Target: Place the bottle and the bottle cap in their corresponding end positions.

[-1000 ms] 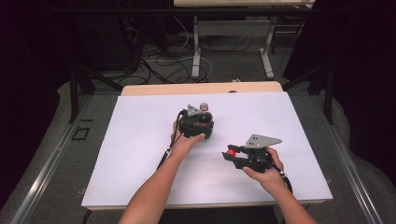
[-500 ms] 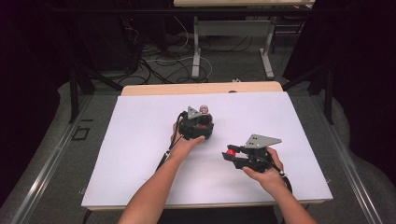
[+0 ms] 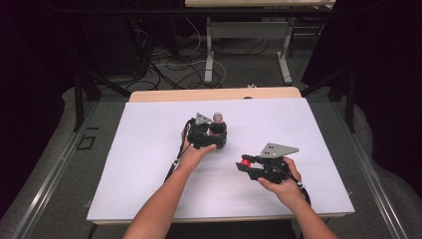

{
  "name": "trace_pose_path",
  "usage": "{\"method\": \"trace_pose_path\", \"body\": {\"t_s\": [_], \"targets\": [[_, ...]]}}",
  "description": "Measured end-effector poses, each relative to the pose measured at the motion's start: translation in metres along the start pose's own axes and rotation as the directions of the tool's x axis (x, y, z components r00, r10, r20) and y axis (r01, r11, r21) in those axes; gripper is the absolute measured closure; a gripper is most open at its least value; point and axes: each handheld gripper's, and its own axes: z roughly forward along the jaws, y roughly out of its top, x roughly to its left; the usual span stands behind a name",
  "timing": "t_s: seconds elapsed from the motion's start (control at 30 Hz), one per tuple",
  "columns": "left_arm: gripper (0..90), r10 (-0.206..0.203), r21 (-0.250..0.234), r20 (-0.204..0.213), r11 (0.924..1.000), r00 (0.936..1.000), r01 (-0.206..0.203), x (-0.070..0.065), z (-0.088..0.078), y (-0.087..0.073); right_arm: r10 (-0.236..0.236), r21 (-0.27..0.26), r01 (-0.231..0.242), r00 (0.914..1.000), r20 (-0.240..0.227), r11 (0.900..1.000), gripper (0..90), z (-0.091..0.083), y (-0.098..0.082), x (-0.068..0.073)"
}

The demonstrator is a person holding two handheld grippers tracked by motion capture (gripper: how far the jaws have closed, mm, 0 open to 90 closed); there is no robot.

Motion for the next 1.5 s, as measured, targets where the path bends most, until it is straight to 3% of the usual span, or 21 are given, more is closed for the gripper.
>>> {"method": "trace_pose_path", "body": {"t_s": [0.13, 0.3, 0.5, 0.53, 0.63, 0.83, 1.03, 1.23, 1.3, 1.4, 1.5], "targets": [[0.5, -0.02, -0.004, 0.008, 0.9998, 0.9998, 0.02, 0.002, -0.009, 0.002, -0.005, -0.003, 0.005, 1.0, 0.001, 1.0, 61.1, 0.002, 0.0, -0.001], [0.6, -0.045, -0.012, 0.019, 0.9989, 0.9988, 0.045, 0.006, -0.027, 0.006, -0.01, 0.002, 0.01, 0.9999, -0.01, 1.0, 61.1, 0.005, 0.004, -0.001], [0.6, -0.043, -0.021, 0.036, 0.9988, 0.9984, 0.044, 0.006, -0.052, 0.006, -0.017, 0.006, 0.017, 0.9997, -0.016, 1.0, 61.1, 0.011, 0.012, -0.001], [0.7, -0.062, -0.013, 0.051, 0.9979, 0.9968, 0.063, 0.005, -0.056, 0.006, -0.031, 0.009, 0.031, 0.9993, -0.02, 0.999, 61.1, 0.012, 0.014, -0.002], [0.7, -0.038, -0.023, 0.08, 0.9989, 0.9961, 0.04, 0.001, -0.069, 0.004, -0.038, 0.025, 0.039, 0.9989, -0.028, 0.999, 61.1, 0.018, 0.018, -0.001], [0.7, -0.027, -0.038, 0.08, 0.9989, 0.9964, 0.03, -0.006, -0.096, -0.002, -0.032, 0.039, 0.034, 0.9983, -0.048, 0.999, 61.1, 0.033, 0.026, -0.002], [1.1, -0.046, -0.064, 0.08, 0.9967, 0.9958, 0.051, -0.006, -0.121, -0.017, -0.031, 0.07, 0.034, 0.9983, -0.049, 0.997, 61.1, 0.051, 0.024, -0.004], [1.5, -0.076, -0.055, 0.077, 0.9952, 0.9941, 0.081, -0.003, -0.142, -0.035, -0.022, 0.108, 0.028, 0.9983, -0.053, 0.994, 61.1, 0.071, 0.019, -0.005], [1.6, -0.079, -0.055, 0.075, 0.995, 0.994, 0.083, -0.002, -0.147, -0.039, -0.027, 0.119, 0.034, 0.9981, -0.055, 0.992, 61.1, 0.079, 0.015, -0.006], [1.6, -0.062, -0.056, 0.04, 0.9964, 0.9973, 0.064, -0.003, -0.152, -0.045, -0.041, 0.165, 0.05, 0.9977, -0.055, 0.985, 61.1, 0.09, 0.01, -0.006], [1.6, -0.066, -0.053, 0.044, 0.9962, 0.9968, 0.068, -0.005, -0.156, -0.051, -0.031, 0.19, 0.043, 0.9975, -0.064, 0.981, 61.1, 0.1, 0.004, -0.006]]}}
